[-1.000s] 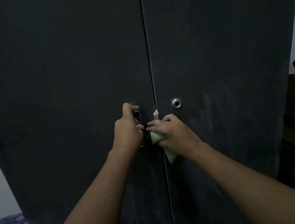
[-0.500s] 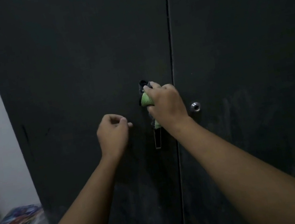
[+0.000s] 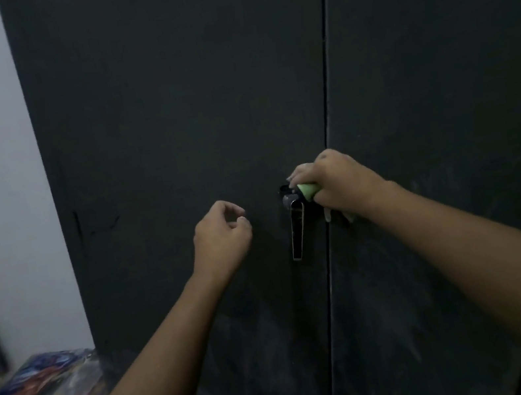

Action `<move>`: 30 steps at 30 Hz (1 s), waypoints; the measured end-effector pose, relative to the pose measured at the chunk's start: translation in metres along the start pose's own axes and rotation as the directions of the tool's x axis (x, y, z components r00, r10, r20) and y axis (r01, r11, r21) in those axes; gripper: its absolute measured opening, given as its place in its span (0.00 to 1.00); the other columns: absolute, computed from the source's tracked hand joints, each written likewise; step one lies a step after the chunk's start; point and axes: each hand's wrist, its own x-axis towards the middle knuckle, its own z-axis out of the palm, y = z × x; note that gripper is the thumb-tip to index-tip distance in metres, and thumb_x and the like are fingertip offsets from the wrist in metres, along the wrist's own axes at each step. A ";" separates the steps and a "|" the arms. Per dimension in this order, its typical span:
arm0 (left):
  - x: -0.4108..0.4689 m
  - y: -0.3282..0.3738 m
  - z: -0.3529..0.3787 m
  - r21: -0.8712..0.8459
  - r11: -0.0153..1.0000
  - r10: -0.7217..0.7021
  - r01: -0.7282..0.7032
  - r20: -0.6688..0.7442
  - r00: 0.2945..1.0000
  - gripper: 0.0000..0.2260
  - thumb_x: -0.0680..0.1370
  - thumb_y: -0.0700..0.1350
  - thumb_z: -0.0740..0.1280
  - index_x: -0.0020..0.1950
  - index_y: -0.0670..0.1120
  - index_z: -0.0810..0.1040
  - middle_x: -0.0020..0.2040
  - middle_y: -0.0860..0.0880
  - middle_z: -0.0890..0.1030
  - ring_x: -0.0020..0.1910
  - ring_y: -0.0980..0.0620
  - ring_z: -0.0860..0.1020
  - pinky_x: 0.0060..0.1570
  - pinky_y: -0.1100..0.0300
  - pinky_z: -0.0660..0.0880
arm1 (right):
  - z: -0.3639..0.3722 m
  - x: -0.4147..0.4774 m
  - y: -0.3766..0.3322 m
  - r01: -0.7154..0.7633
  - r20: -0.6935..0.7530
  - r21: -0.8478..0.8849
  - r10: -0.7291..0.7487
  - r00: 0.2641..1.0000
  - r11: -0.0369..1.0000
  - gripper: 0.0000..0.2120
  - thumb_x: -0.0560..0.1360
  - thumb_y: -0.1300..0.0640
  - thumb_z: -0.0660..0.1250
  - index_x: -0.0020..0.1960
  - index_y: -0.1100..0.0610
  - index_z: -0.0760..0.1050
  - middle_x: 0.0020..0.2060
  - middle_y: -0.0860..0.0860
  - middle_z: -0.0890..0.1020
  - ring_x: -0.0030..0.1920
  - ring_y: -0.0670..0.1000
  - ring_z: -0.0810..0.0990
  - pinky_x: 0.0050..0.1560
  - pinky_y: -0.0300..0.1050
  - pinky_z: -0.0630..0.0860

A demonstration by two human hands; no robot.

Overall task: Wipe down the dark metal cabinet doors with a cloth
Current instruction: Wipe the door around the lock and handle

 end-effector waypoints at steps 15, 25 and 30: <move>0.007 0.073 0.083 0.526 0.695 0.389 -0.491 0.299 0.871 0.25 0.78 0.48 0.63 0.73 0.56 0.58 0.73 0.42 0.58 0.76 0.41 0.57 0.68 0.29 0.33 | 0.029 -0.076 0.101 -0.011 -0.305 -0.006 0.009 0.952 1.000 0.37 0.60 0.73 0.70 0.68 0.54 0.76 0.69 0.47 0.75 0.55 0.58 0.75 0.61 0.36 0.64; 0.061 0.090 0.159 0.593 0.192 0.655 -0.782 0.516 0.552 0.26 0.78 0.53 0.62 0.76 0.53 0.61 0.75 0.48 0.59 0.76 0.45 0.56 0.71 0.30 0.38 | 0.086 -0.142 0.146 0.158 -0.255 0.005 -0.151 0.955 0.987 0.32 0.61 0.71 0.72 0.63 0.52 0.80 0.66 0.46 0.79 0.55 0.50 0.74 0.59 0.44 0.73; 0.076 0.068 0.169 0.619 0.093 0.722 -0.780 0.497 0.481 0.25 0.79 0.56 0.54 0.75 0.52 0.65 0.74 0.47 0.63 0.75 0.44 0.60 0.73 0.32 0.38 | 0.041 -0.128 0.188 0.191 -0.311 -0.118 -0.219 0.925 0.975 0.26 0.67 0.66 0.62 0.64 0.55 0.79 0.66 0.50 0.79 0.57 0.57 0.81 0.62 0.44 0.71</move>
